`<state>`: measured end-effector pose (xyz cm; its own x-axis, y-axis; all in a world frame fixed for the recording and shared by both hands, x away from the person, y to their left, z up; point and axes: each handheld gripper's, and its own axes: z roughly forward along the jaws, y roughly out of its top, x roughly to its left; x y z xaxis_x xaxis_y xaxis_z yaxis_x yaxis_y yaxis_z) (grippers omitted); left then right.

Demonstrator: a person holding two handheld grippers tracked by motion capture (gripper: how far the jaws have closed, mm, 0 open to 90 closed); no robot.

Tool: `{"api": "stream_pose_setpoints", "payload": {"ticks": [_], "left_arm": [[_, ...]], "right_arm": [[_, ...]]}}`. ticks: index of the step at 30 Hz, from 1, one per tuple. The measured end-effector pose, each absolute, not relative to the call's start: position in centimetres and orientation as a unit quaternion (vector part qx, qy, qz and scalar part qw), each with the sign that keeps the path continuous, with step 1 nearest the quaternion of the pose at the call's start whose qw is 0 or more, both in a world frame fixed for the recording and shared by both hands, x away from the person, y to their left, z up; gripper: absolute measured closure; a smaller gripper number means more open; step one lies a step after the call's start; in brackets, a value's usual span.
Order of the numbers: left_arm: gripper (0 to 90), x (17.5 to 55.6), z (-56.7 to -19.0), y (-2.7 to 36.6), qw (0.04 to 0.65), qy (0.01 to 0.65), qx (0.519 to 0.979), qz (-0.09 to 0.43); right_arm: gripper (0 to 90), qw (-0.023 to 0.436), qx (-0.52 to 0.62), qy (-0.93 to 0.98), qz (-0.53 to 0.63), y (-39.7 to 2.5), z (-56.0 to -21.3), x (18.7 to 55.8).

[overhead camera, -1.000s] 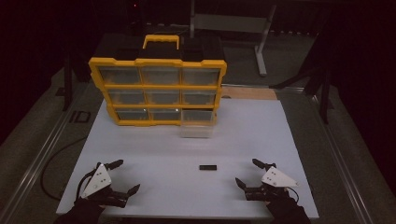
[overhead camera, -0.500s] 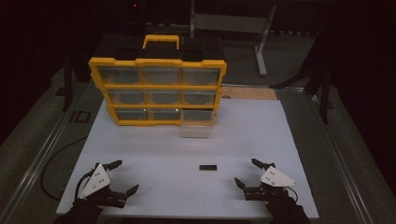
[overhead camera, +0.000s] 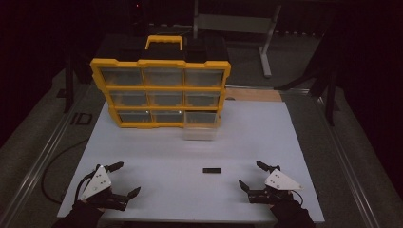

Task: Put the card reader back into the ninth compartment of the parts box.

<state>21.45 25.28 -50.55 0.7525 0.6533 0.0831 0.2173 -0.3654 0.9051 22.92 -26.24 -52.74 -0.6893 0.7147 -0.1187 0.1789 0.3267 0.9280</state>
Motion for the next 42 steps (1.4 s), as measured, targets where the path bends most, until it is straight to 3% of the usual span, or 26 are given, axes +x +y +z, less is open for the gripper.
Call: {"api": "stream_pose_setpoints", "payload": {"ticks": [42], "left_arm": [[0.1, 25.6, -44.2, 20.0, 0.448, 0.178, 0.863, 0.154]], "right_arm": [[8.4, 0.256, 0.280, 0.774, 0.506, -25.8, -52.7, 23.0]]}}
